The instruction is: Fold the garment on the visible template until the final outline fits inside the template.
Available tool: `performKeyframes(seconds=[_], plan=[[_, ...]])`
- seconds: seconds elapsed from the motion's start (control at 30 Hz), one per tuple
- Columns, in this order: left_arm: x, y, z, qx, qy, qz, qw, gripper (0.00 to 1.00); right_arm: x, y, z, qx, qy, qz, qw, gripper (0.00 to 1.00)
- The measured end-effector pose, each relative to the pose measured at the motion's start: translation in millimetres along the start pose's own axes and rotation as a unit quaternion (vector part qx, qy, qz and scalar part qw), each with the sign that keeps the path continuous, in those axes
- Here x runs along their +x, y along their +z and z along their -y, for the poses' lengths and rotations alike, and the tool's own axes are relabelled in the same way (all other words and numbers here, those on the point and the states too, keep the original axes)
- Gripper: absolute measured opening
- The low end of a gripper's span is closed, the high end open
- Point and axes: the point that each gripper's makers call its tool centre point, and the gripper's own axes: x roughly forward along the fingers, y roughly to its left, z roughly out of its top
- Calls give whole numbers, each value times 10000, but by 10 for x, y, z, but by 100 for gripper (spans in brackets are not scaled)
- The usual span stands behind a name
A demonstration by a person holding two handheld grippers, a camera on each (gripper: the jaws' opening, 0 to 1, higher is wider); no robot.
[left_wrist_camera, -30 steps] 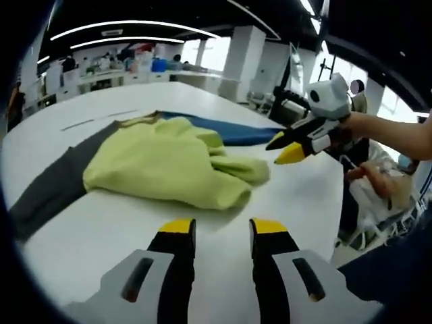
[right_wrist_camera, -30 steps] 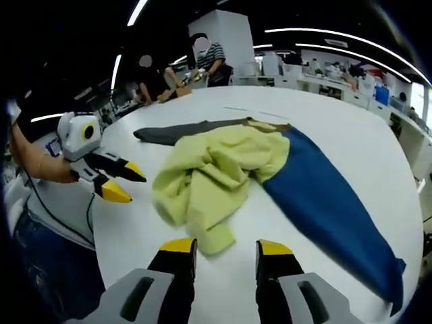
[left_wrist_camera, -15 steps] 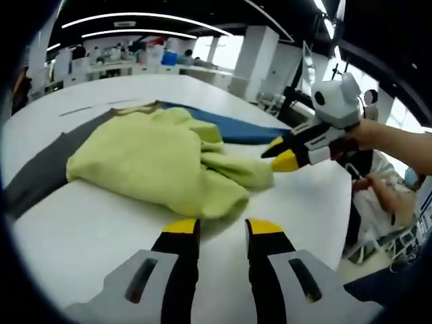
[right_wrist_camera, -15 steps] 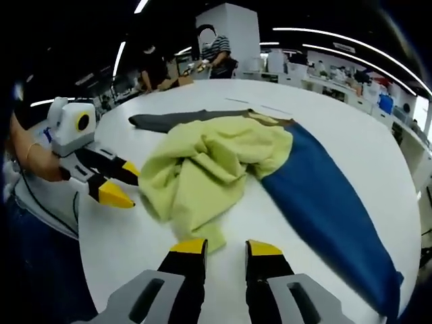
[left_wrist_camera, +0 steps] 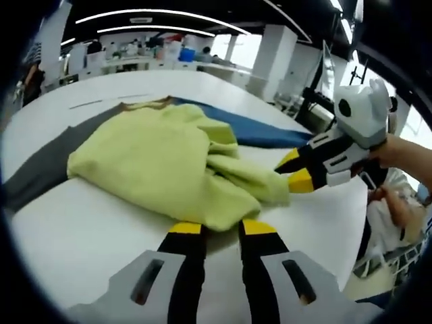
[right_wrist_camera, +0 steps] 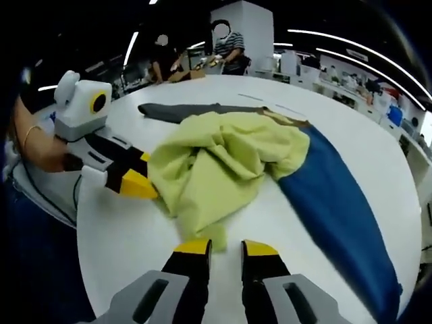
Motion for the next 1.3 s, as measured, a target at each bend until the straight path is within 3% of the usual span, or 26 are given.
performKeyframes(seconds=[0.1,0.2,0.4,0.57,0.97,1.13,1.3], plan=[[5,-6,2,88,156,-99,9998,12,7,-3,-5,-288,-72,-117,9995,9],[17,-8,-8,155,329,-184,9992,12,16,0,-65,-309,-28,-180,9994,2],[13,-22,3,20,334,-252,9991,7,19,1,-52,-290,-99,-238,9992,1],[-24,-30,-48,-463,226,-250,9984,1,2,7,-37,-122,-147,-233,9995,0],[-432,40,-216,-304,125,-89,9994,0,-191,131,4,369,-311,0,9988,0],[-590,-1,-276,-598,172,-244,9978,0,-282,147,43,494,-427,-5,9979,0],[-786,-50,-384,-585,320,-336,9972,0,-383,136,59,533,-495,-53,9973,0]])
